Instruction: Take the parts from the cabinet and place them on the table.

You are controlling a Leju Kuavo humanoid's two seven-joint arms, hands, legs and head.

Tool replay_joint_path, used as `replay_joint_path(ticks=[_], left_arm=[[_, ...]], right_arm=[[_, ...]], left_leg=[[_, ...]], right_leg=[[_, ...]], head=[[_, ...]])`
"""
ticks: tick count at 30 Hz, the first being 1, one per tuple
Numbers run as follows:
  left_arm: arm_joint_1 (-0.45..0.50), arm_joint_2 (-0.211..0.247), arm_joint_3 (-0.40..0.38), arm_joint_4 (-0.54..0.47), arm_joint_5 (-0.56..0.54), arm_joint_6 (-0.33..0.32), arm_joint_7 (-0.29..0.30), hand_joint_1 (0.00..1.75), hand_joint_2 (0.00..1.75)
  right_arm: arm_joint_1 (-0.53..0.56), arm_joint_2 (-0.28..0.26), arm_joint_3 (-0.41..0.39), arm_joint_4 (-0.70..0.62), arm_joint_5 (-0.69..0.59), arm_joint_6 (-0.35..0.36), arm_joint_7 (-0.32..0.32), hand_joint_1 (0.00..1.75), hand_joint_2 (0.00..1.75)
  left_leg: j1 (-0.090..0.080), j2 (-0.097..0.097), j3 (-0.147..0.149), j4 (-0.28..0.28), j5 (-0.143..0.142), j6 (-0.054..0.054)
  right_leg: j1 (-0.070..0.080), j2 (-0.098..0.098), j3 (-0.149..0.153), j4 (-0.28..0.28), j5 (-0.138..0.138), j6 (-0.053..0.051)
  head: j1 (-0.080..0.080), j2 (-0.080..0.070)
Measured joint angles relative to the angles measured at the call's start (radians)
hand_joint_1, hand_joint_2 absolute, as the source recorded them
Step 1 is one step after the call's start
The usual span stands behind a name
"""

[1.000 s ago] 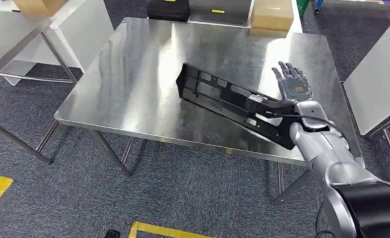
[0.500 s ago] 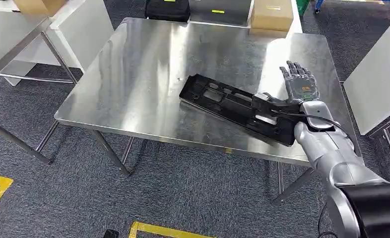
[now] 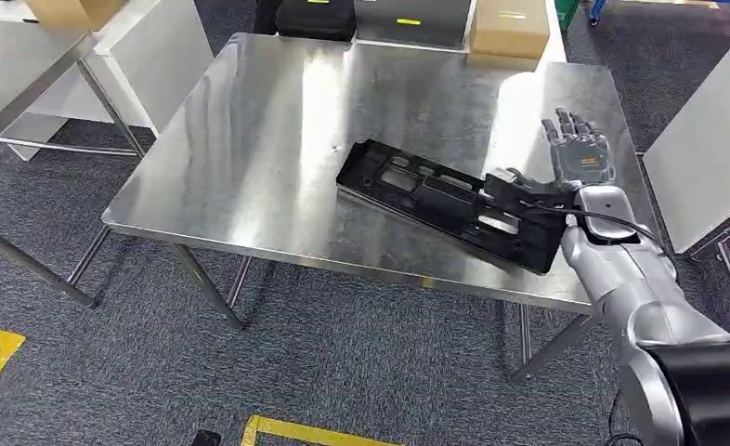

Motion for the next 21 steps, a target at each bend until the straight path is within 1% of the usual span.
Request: replay_joint_path(ticks=[6, 8, 11, 13, 17, 21], left_arm=[[0.003, -0.007, 0.016, 0.000, 0.007, 0.000, 0.006, 0.00, 0.00], [0.003, -0.010, 0.024, 0.000, 0.018, 0.000, 0.013, 0.00, 0.00], [0.003, -0.018, 0.042, 0.000, 0.037, 0.003, 0.014, 0.00, 0.00], [0.002, -0.021, 0.049, 0.000, 0.039, 0.005, 0.013, 0.00, 0.00], [-0.005, -0.024, 0.057, 0.000, 0.039, 0.005, 0.012, 0.00, 0.00], [-0.006, -0.026, 0.062, 0.000, 0.039, 0.005, 0.012, 0.00, 0.00]], right_arm=[[-0.014, -0.072, -0.019, -0.008, 0.011, -0.050, 0.018, 0.00, 0.00], [-0.012, -0.111, -0.031, -0.018, -0.010, -0.086, -0.001, 0.00, 0.00], [0.010, -0.176, -0.071, -0.044, -0.057, -0.150, -0.045, 0.00, 0.00], [0.032, -0.204, -0.090, -0.056, -0.067, -0.161, -0.056, 0.00, 0.00], [0.057, -0.228, -0.106, -0.071, -0.063, -0.161, -0.057, 0.00, 0.00], [0.064, -0.237, -0.117, -0.079, -0.062, -0.161, -0.055, 0.00, 0.00]], left_leg=[[-0.002, 0.000, 0.000, 0.000, -0.001, 0.001], [-0.002, -0.001, 0.000, 0.000, -0.001, 0.002], [-0.002, -0.004, -0.001, 0.000, -0.002, 0.004], [-0.003, -0.003, -0.002, 0.000, -0.003, 0.006], [-0.003, 0.001, 0.000, 0.000, -0.004, 0.007], [-0.003, 0.001, 0.000, 0.000, -0.003, 0.008]], right_leg=[[-0.001, -0.001, 0.000, 0.000, 0.000, 0.000], [-0.001, -0.002, 0.000, 0.000, 0.000, 0.001], [-0.001, -0.006, 0.001, 0.000, -0.001, 0.001], [-0.002, -0.004, 0.001, 0.000, -0.001, 0.001], [-0.003, 0.000, 0.001, 0.000, -0.001, 0.001], [-0.003, 0.000, 0.001, 0.000, -0.001, 0.001]], head=[[0.000, 0.000], [0.000, 0.000], [0.000, 0.000], [0.000, 0.000], [0.000, 0.000], [0.000, 0.000]])
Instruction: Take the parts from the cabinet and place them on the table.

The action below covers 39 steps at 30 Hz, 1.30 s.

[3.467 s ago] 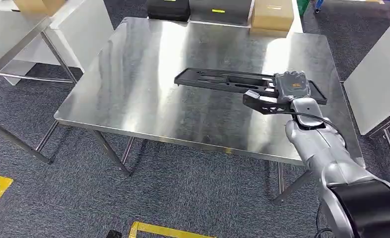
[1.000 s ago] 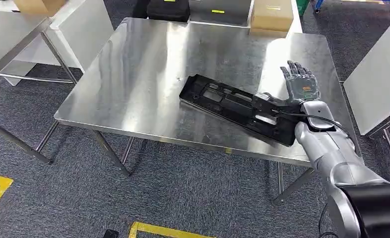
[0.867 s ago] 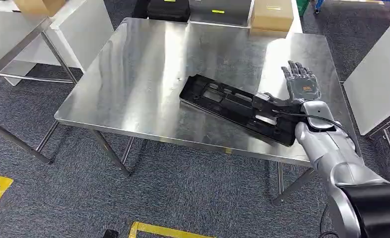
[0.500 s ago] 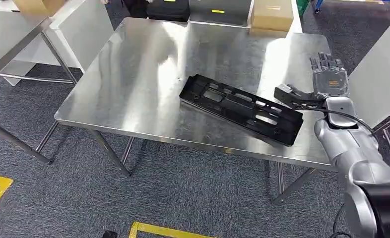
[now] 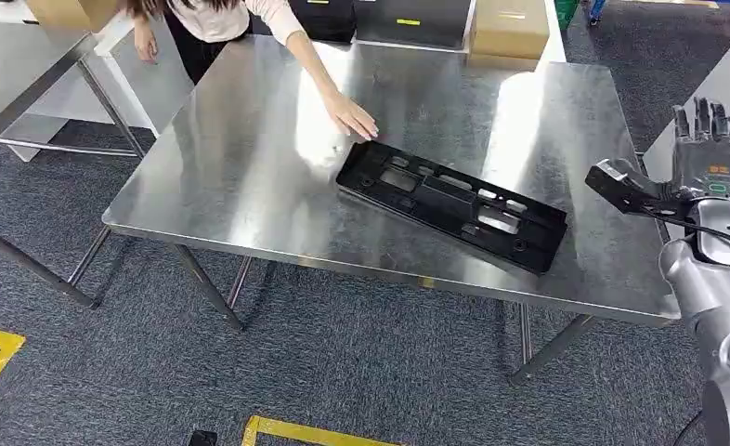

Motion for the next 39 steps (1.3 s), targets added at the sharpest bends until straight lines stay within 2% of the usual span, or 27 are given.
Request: replay_joint_path(ticks=[8, 11, 14, 16, 18, 19, 20, 21, 22, 23, 25, 26, 27, 30, 32, 35, 39], left_arm=[[-0.001, -0.003, 0.003, 0.000, 0.002, 0.000, -0.002, 0.00, 0.00], [-0.004, -0.005, 0.017, 0.000, 0.025, 0.001, -0.021, 0.00, 0.00], [-0.004, -0.008, 0.040, 0.000, 0.040, 0.009, -0.031, 0.00, 0.00], [-0.004, -0.013, 0.055, 0.000, 0.044, 0.010, -0.032, 0.00, 0.00], [-0.004, -0.018, 0.067, 0.000, 0.045, 0.009, -0.030, 0.00, 0.00], [-0.005, -0.020, 0.072, 0.000, 0.051, 0.009, -0.027, 0.00, 0.00], [-0.005, -0.024, 0.078, 0.000, 0.060, 0.010, -0.026, 0.00, 0.00], [-0.004, -0.027, 0.089, 0.000, 0.068, 0.010, -0.026, 0.00, 0.00], [-0.003, -0.029, 0.102, 0.000, 0.075, 0.011, -0.024, 0.00, 0.00], [-0.001, -0.031, 0.111, 0.000, 0.077, 0.015, -0.021, 0.00, 0.00], [0.002, -0.031, 0.128, 0.000, 0.088, 0.023, -0.019, 0.00, 0.00], [0.004, -0.031, 0.139, 0.000, 0.095, 0.028, -0.019, 0.00, 0.00], [0.007, -0.031, 0.148, 0.000, 0.098, 0.030, -0.019, 0.00, 0.00], [0.016, -0.030, 0.170, 0.000, 0.106, 0.032, -0.011, 0.00, 0.00], [0.020, -0.029, 0.178, 0.000, 0.106, 0.034, -0.008, 0.00, 0.00], [0.020, -0.027, 0.189, 0.000, 0.106, 0.037, -0.004, 0.00, 0.00], [0.026, -0.024, 0.202, 0.000, 0.109, 0.039, 0.003, 0.00, 0.00]], right_arm=[[0.006, -0.007, -0.004, -0.004, -0.006, -0.001, 0.000, 0.00, 0.00], [0.065, -0.031, -0.029, -0.044, -0.076, -0.044, -0.015, 0.00, 0.00], [0.238, -0.086, -0.088, -0.182, -0.167, -0.067, -0.008, 0.00, 0.00], [0.425, -0.130, -0.158, -0.333, -0.187, -0.067, 0.019, 0.00, 0.00], [0.639, -0.140, -0.270, -0.498, -0.172, -0.072, 0.026, 0.00, 0.00], [0.765, -0.127, -0.349, -0.596, -0.160, -0.072, -0.004, 0.00, 0.00], [0.876, -0.099, -0.431, -0.692, -0.153, -0.066, -0.053, 0.00, 0.00], [0.969, -0.045, -0.523, -0.793, -0.151, -0.062, -0.115, 0.00, 0.00], [1.065, 0.040, -0.628, -0.901, -0.153, -0.056, -0.209, 0.00, 0.00], [1.129, 0.119, -0.715, -0.984, -0.158, -0.044, -0.306, 0.00, 0.00], [1.203, 0.284, -0.887, -1.107, -0.160, -0.008, -0.509, 0.00, 0.00], [1.212, 0.375, -0.976, -1.154, -0.160, -0.001, -0.585, 0.00, 0.00], [1.209, 0.444, -1.075, -1.193, -0.155, 0.002, -0.640, 0.00, 0.00], [1.196, 0.582, -1.284, -1.265, -0.121, 0.006, -0.688, 0.00, 0.00], [1.172, 0.626, -1.368, -1.281, -0.082, 0.000, -0.692, 0.00, 0.00], [1.099, 0.656, -1.505, -1.266, -0.033, -0.038, -0.693, 0.00, 0.00], [1.042, 0.660, -1.625, -1.202, -0.008, -0.085, -0.684, 0.00, 0.00]], left_leg=[[0.000, 0.000, 0.001, 0.000, 0.000, 0.000], [0.000, -0.002, 0.002, 0.000, 0.000, 0.000], [-0.001, -0.011, 0.006, 0.001, -0.002, 0.003], [-0.001, -0.019, 0.008, 0.001, -0.006, 0.009], [-0.001, -0.024, 0.012, 0.000, -0.010, 0.010], [-0.001, -0.025, 0.013, 0.000, -0.013, 0.011], [0.000, -0.028, 0.013, 0.000, -0.015, 0.011], [0.001, -0.028, 0.015, 0.000, -0.016, 0.012], [0.003, -0.028, 0.017, 0.000, -0.021, 0.005], [0.006, -0.027, 0.018, 0.000, -0.022, 0.005], [0.006, -0.023, 0.021, -0.001, -0.025, 0.001], [0.007, -0.020, 0.023, -0.001, -0.027, 0.001], [0.007, -0.016, 0.024, -0.001, -0.028, -0.001], [0.007, -0.011, 0.027, -0.002, -0.030, -0.001], [0.007, -0.007, 0.029, -0.002, -0.030, -0.001], [0.003, -0.005, 0.035, -0.002, -0.031, 0.001], [0.002, -0.006, 0.037, -0.001, -0.031, 0.001]], right_leg=[[0.000, 0.000, 0.000, 0.000, 0.000, 0.000], [0.002, -0.003, 0.001, 0.000, -0.002, 0.003], [0.005, -0.011, 0.007, -0.001, -0.007, 0.008], [0.008, -0.018, 0.013, -0.002, -0.011, 0.012], [0.008, -0.024, 0.018, -0.002, -0.017, 0.012], [0.009, -0.026, 0.020, -0.002, -0.020, 0.013], [0.008, -0.029, 0.024, -0.002, -0.025, 0.011], [0.009, -0.029, 0.025, -0.002, -0.025, 0.011], [0.009, -0.028, 0.026, -0.002, -0.028, 0.008], [0.009, -0.027, 0.028, -0.002, -0.029, 0.007], [0.010, -0.021, 0.028, -0.002, -0.032, 0.006], [0.010, -0.018, 0.029, -0.002, -0.033, 0.005], [0.010, -0.015, 0.029, -0.002, -0.033, 0.004], [0.011, -0.010, 0.031, -0.002, -0.033, 0.004], [0.011, -0.007, 0.031, -0.002, -0.033, 0.004], [0.011, -0.005, 0.034, -0.002, -0.034, 0.005], [0.011, -0.005, 0.037, -0.002, -0.034, 0.005]], head=[[-0.001, 0.000], [0.000, 0.000], [0.000, 0.000], [-0.003, 0.000], [-0.001, 0.000], [-0.001, 0.000], [0.000, 0.000], [-0.001, 0.000], [0.000, 0.000], [-0.002, 0.000], [-0.002, 0.000], [-0.001, 0.000], [-0.002, 0.000], [-0.002, 0.000], [-0.001, 0.000], [-0.002, 0.000], [-0.001, 0.000]])
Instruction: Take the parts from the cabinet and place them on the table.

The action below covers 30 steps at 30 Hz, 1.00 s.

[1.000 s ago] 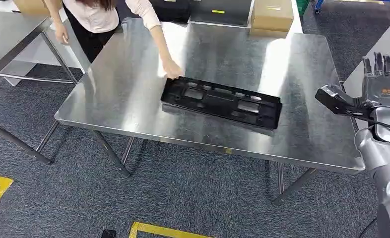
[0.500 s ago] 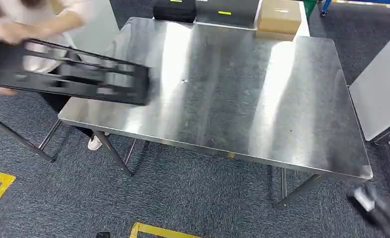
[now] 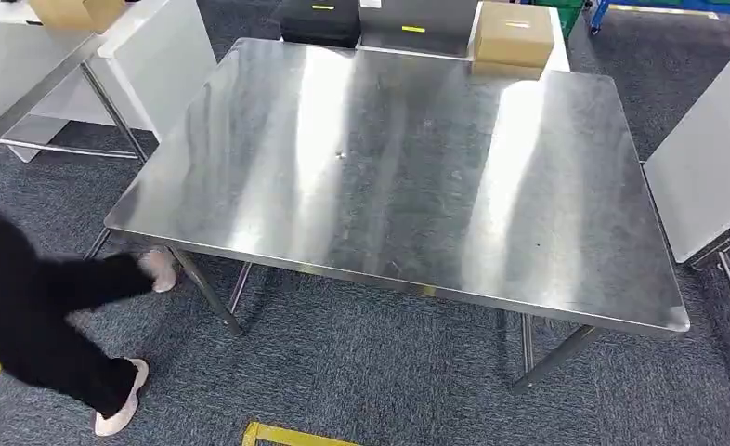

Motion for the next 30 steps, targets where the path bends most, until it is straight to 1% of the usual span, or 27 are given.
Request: replay_joint_path(ticks=[2, 3, 6, 8, 10, 11, 12, 13, 14, 15, 16, 17, 18, 19, 20, 22, 24, 27, 29, 30], left_arm=[[0.001, 0.000, 0.008, 0.000, 0.008, 0.001, 0.003, 0.00, 0.00], [0.002, 0.000, 0.013, 0.000, 0.008, 0.001, 0.006, 0.00, 0.00], [0.005, 0.000, 0.017, 0.000, 0.007, 0.003, 0.010, 0.00, 0.00], [0.005, -0.002, 0.018, 0.000, 0.007, 0.003, 0.011, 0.00, 0.00], [0.005, -0.001, 0.023, 0.000, 0.007, 0.005, 0.011, 0.00, 0.00], [0.006, -0.001, 0.025, 0.000, 0.001, 0.005, 0.012, 0.00, 0.00], [0.006, -0.002, 0.025, 0.000, -0.008, 0.005, 0.016, 0.00, 0.00], [0.006, -0.002, 0.025, 0.000, -0.021, 0.005, 0.020, 0.00, 0.00], [0.007, -0.002, 0.023, 0.000, -0.044, 0.001, 0.027, 0.00, 0.00], [0.007, -0.003, 0.016, 0.000, -0.064, -0.002, 0.034, 0.00, 0.00], [0.008, -0.003, 0.008, 0.000, -0.102, -0.011, 0.050, 0.00, 0.00], [0.008, -0.003, -0.007, 0.000, -0.137, -0.014, 0.067, 0.00, 0.00], [0.007, -0.005, -0.027, 0.000, -0.172, -0.019, 0.085, 0.00, 0.00], [0.005, -0.005, -0.041, 0.000, -0.199, -0.021, 0.101, 0.00, 0.00], [0.002, -0.006, -0.062, 0.000, -0.230, -0.024, 0.120, 0.00, 0.00], [0.000, -0.003, -0.105, 0.000, -0.281, -0.051, 0.133, 0.00, 0.00], [0.002, 0.007, -0.139, 0.000, -0.311, -0.076, 0.132, 0.00, 0.00], [0.011, 0.023, -0.173, 0.000, -0.338, -0.090, 0.115, 0.00, 0.00], [0.021, 0.030, -0.191, 0.000, -0.341, -0.092, 0.095, 0.00, 0.00], [0.025, 0.033, -0.193, 0.000, -0.340, -0.093, 0.087, 0.00, 0.00]], right_arm=[[-0.027, -0.011, -0.045, 0.081, 0.013, -0.055, 0.013, 0.00, 0.00], [-0.038, -0.017, -0.066, 0.130, 0.013, -0.057, 0.026, 0.00, 0.00], [-0.058, -0.029, -0.096, 0.280, 0.053, -0.051, 0.119, 0.00, 0.00], [-0.065, -0.029, -0.109, 0.351, 0.060, -0.051, 0.131, 0.00, 0.00], [-0.070, -0.033, -0.116, 0.400, 0.063, -0.051, 0.135, 0.00, 0.00], [-0.073, -0.036, -0.122, 0.421, 0.076, -0.041, 0.156, 0.00, 0.00], [-0.075, -0.037, -0.124, 0.448, 0.111, -0.012, 0.208, 0.00, 0.00], [-0.076, -0.039, -0.124, 0.495, 0.147, 0.016, 0.270, 0.00, 0.00], [-0.078, -0.045, -0.126, 0.556, 0.180, 0.029, 0.337, 0.00, 0.00], [-0.081, -0.051, -0.128, 0.623, 0.187, 0.028, 0.387, 0.00, 0.00], [-0.084, -0.059, -0.128, 0.720, 0.181, 0.024, 0.443, 0.00, 0.00], [-0.089, -0.068, -0.128, 0.817, 0.174, 0.030, 0.480, 0.00, 0.00], [-0.095, -0.080, -0.128, 0.914, 0.170, 0.051, 0.518, 0.00, 0.00], [-0.101, -0.087, -0.128, 0.988, 0.169, 0.080, 0.541, 0.00, 0.00], [-0.107, -0.091, -0.128, 1.061, 0.171, 0.123, 0.549, 0.00, 0.00], [-0.122, -0.093, -0.127, 1.178, 0.167, 0.203, 0.550, 0.00, 0.00], [-0.134, -0.092, -0.126, 1.250, 0.179, 0.249, 0.562, 0.00, 0.00], [-0.144, -0.090, -0.099, 1.329, 0.220, 0.317, 0.613, 0.00, 0.00], [-0.142, -0.090, -0.035, 1.364, 0.226, 0.380, 0.638, 0.00, 0.00], [-0.142, -0.092, 0.001, 1.373, 0.226, 0.394, 0.649, 0.00, 0.00]], left_leg=[[-0.002, 0.000, 0.001, 0.000, 0.000, 0.001], [-0.002, 0.000, 0.001, 0.000, 0.000, 0.001], [-0.002, 0.000, 0.002, 0.000, -0.001, 0.002], [-0.003, 0.000, 0.002, 0.000, -0.002, 0.002], [-0.003, 0.000, 0.002, 0.000, -0.002, 0.003], [-0.003, 0.000, 0.002, 0.000, -0.002, 0.003], [-0.002, 0.000, 0.003, 0.000, -0.002, 0.003], [-0.002, 0.000, 0.003, 0.000, -0.002, 0.003], [-0.002, 0.000, 0.003, 0.000, -0.002, 0.003], [-0.002, 0.000, 0.003, 0.000, -0.002, 0.003], [-0.002, 0.000, 0.003, 0.000, -0.002, 0.003], [-0.001, 0.000, 0.003, 0.000, -0.002, 0.003], [-0.002, 0.000, 0.003, 0.000, -0.002, 0.003], [-0.002, 0.000, 0.003, 0.000, -0.002, 0.003], [-0.002, 0.000, 0.003, 0.000, -0.002, 0.003], [-0.001, 0.000, 0.003, 0.000, -0.002, 0.003], [-0.001, 0.000, 0.004, 0.000, -0.001, 0.002], [-0.001, 0.000, 0.004, 0.000, -0.001, 0.002], [-0.001, 0.000, 0.004, 0.000, -0.001, 0.002], [-0.001, 0.000, 0.004, 0.000, -0.001, 0.002]], right_leg=[[-0.001, 0.000, 0.001, 0.000, 0.000, 0.000], [-0.001, 0.000, 0.001, 0.000, 0.000, 0.000], [-0.002, 0.000, 0.002, 0.000, 0.000, 0.000], [-0.002, 0.000, 0.001, 0.000, -0.001, 0.001], [-0.003, 0.000, 0.002, 0.000, -0.002, 0.003], [-0.003, 0.000, 0.002, 0.000, -0.002, 0.003], [-0.002, 0.000, 0.002, 0.000, -0.002, 0.003], [-0.002, 0.000, 0.003, 0.000, -0.002, 0.003], [-0.002, 0.000, 0.003, 0.000, -0.002, 0.003], [-0.002, 0.000, 0.003, 0.000, -0.002, 0.003], [-0.002, 0.000, 0.003, 0.000, -0.002, 0.003], [-0.002, 0.000, 0.003, 0.000, -0.002, 0.003], [-0.002, 0.000, 0.003, 0.000, -0.002, 0.003], [-0.002, 0.000, 0.003, 0.000, -0.002, 0.003], [-0.002, 0.000, 0.003, 0.000, -0.002, 0.003], [-0.002, 0.000, 0.003, 0.000, -0.002, 0.003], [-0.002, 0.000, 0.004, 0.000, -0.002, 0.003], [-0.002, 0.000, 0.004, 0.000, -0.002, 0.003], [-0.002, 0.000, 0.004, 0.000, -0.002, 0.003], [-0.002, 0.000, 0.004, 0.000, -0.002, 0.003]], head=[[0.001, 0.000], [0.000, 0.000], [0.002, 0.000], [-0.001, 0.000], [0.000, 0.000], [0.000, 0.000], [-0.001, 0.000], [0.001, 0.000], [0.000, 0.000], [-0.001, 0.000], [0.001, 0.000], [-0.002, 0.000], [0.001, 0.000], [-0.001, 0.000], [0.000, 0.000], [0.001, 0.000], [0.000, 0.000], [0.000, 0.000], [0.000, 0.000], [0.000, 0.000]])
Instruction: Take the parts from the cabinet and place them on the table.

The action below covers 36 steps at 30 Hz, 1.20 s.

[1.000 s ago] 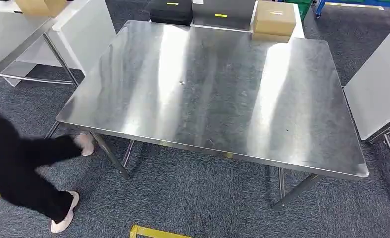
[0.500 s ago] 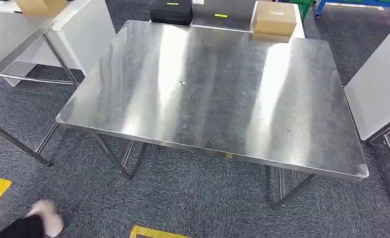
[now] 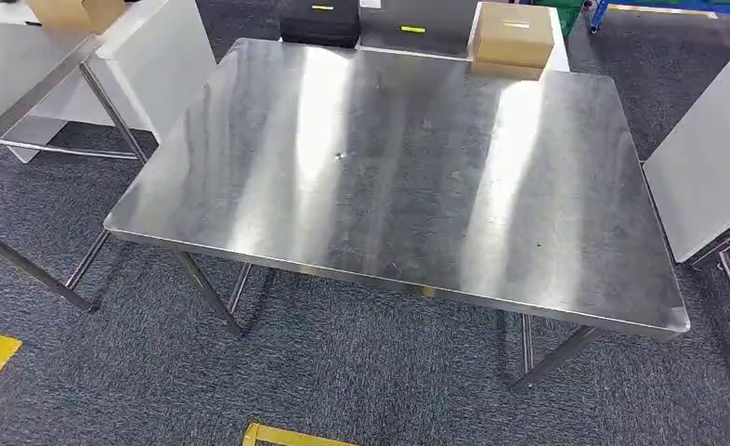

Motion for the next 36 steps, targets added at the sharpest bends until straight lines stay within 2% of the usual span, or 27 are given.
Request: replay_joint_path(ticks=[5, 19, 20, 21, 22, 24, 25, 26, 27, 28, 29, 30, 31, 32, 34, 35, 36], left_arm=[[0.008, 0.002, -0.002, 0.000, 0.003, -0.003, -0.010, 0.00, 0.00], [0.014, 0.005, -0.018, 0.000, -0.010, -0.010, -0.007, 0.00, 0.00], [0.014, 0.005, -0.019, 0.000, -0.011, -0.012, -0.006, 0.00, 0.00], [0.015, 0.006, -0.020, 0.000, -0.012, -0.012, -0.007, 0.00, 0.00], [0.016, 0.006, -0.021, 0.000, -0.012, -0.013, -0.013, 0.00, 0.00], [0.017, 0.005, -0.025, 0.000, -0.012, -0.013, -0.027, 0.00, 0.00], [0.017, 0.002, -0.025, 0.000, -0.012, -0.013, -0.036, 0.00, 0.00], [0.017, 0.001, -0.026, 0.000, -0.012, -0.012, -0.043, 0.00, 0.00], [0.016, 0.001, -0.026, 0.000, -0.014, -0.012, -0.046, 0.00, 0.00], [0.017, 0.001, -0.026, 0.000, -0.019, -0.013, -0.047, 0.00, 0.00], [0.018, 0.001, -0.026, 0.000, -0.021, -0.015, -0.047, 0.00, 0.00], [0.018, 0.002, -0.026, 0.000, -0.022, -0.018, -0.048, 0.00, 0.00], [0.018, 0.001, -0.026, 0.000, -0.025, -0.021, -0.049, 0.00, 0.00], [0.018, 0.001, -0.027, 0.000, -0.027, -0.021, -0.050, 0.00, 0.00], [0.017, 0.000, -0.030, 0.000, -0.032, -0.023, -0.052, 0.00, 0.00], [0.017, 0.003, -0.032, -0.001, -0.034, -0.023, -0.053, 0.00, 0.00], [0.016, 0.002, -0.034, 0.000, -0.037, -0.023, -0.053, 0.00, 0.00]], right_arm=[[-0.002, -0.004, 0.114, 0.034, 0.000, 0.020, 0.014, 0.00, 0.00], [-0.001, -0.010, 0.207, 0.053, -0.001, 0.012, 0.018, 0.00, 0.00], [-0.001, -0.010, 0.211, 0.053, 0.000, 0.010, 0.021, 0.00, 0.00], [-0.001, -0.008, 0.218, 0.054, 0.000, 0.010, 0.024, 0.00, 0.00], [-0.001, -0.008, 0.227, 0.054, 0.000, 0.009, 0.034, 0.00, 0.00], [0.000, -0.006, 0.233, 0.056, 0.000, 0.010, 0.050, 0.00, 0.00], [-0.001, -0.008, 0.237, 0.057, 0.000, 0.014, 0.065, 0.00, 0.00], [0.000, -0.007, 0.242, 0.057, 0.000, 0.019, 0.079, 0.00, 0.00], [0.000, -0.007, 0.245, 0.057, 0.000, 0.024, 0.089, 0.00, 0.00], [0.000, -0.006, 0.248, 0.058, 0.000, 0.024, 0.097, 0.00, 0.00], [0.002, -0.006, 0.250, 0.058, 0.000, 0.023, 0.102, 0.00, 0.00], [0.004, -0.006, 0.254, 0.058, 0.000, 0.021, 0.105, 0.00, 0.00], [0.005, -0.005, 0.256, 0.058, 0.000, 0.018, 0.107, 0.00, 0.00], [0.005, -0.005, 0.258, 0.058, 0.000, 0.015, 0.111, 0.00, 0.00], [0.002, -0.002, 0.263, 0.058, -0.001, 0.013, 0.122, 0.00, 0.00], [-0.001, 0.005, 0.264, 0.060, -0.001, 0.013, 0.128, 0.00, 0.00], [0.000, 0.006, 0.266, 0.061, 0.000, 0.013, 0.131, 0.00, 0.00]], left_leg=[[-0.001, 0.000, 0.000, 0.000, 0.000, 0.000], [-0.002, 0.000, 0.000, 0.000, -0.001, 0.001], [-0.003, 0.000, 0.000, 0.003, -0.002, 0.002], [-0.005, 0.000, -0.001, 0.006, -0.005, 0.014], [-0.003, 0.001, 0.000, 0.008, -0.003, 0.018], [-0.004, 0.000, 0.005, -0.010, 0.014, 0.029], [0.011, 0.007, 0.018, -0.032, 0.031, 0.028], [0.010, 0.006, 0.019, -0.041, 0.036, 0.031], [0.012, 0.007, 0.016, -0.041, 0.041, 0.036], [0.012, 0.009, 0.013, -0.041, 0.042, 0.034], [0.013, 0.011, 0.009, -0.040, 0.044, 0.032], [0.014, 0.012, 0.005, -0.039, 0.046, 0.028], [0.017, 0.012, 0.002, -0.039, 0.049, 0.024], [0.022, 0.012, -0.003, -0.036, 0.051, 0.019], [0.032, 0.011, -0.016, -0.016, 0.048, 0.002], [0.028, 0.011, -0.028, 0.000, 0.043, -0.010], [0.026, 0.008, -0.036, 0.011, 0.041, -0.018]], right_leg=[[0.000, 0.000, 0.000, 0.000, 0.000, 0.000], [-0.001, 0.000, 0.000, 0.000, 0.000, 0.000], [-0.005, 0.000, 0.001, -0.003, 0.000, 0.001], [-0.014, 0.000, 0.005, -0.004, 0.002, 0.004], [-0.014, -0.001, 0.006, -0.004, 0.005, 0.006], [-0.008, 0.000, 0.014, -0.016, 0.013, 0.019], [-0.006, -0.002, 0.007, -0.003, -0.001, 0.016], [-0.005, -0.001, -0.008, 0.031, -0.033, 0.009], [-0.006, -0.001, -0.034, 0.099, -0.074, 0.000], [-0.009, -0.001, -0.066, 0.185, -0.115, -0.004], [-0.010, -0.001, -0.091, 0.260, -0.145, -0.001], [-0.015, -0.001, -0.100, 0.300, -0.155, 0.008], [-0.021, -0.001, -0.084, 0.287, -0.147, 0.020], [-0.028, -0.001, -0.044, 0.228, -0.125, 0.037], [-0.045, -0.002, 0.070, 0.047, -0.079, 0.070], [-0.049, 0.001, 0.104, -0.002, -0.090, 0.072], [-0.033, 0.019, 0.088, 0.039, -0.068, 0.059]], head=[[0.000, 0.000], [0.000, 0.000], [0.000, 0.000], [0.000, 0.000], [0.000, 0.000], [-0.001, 0.000], [0.000, 0.000], [0.002, 0.000], [0.006, 0.000], [0.006, 0.000], [0.007, 0.000], [0.007, 0.000], [0.006, 0.000], [0.006, 0.000], [0.008, 0.000], [0.014, 0.000], [0.011, 0.000]])
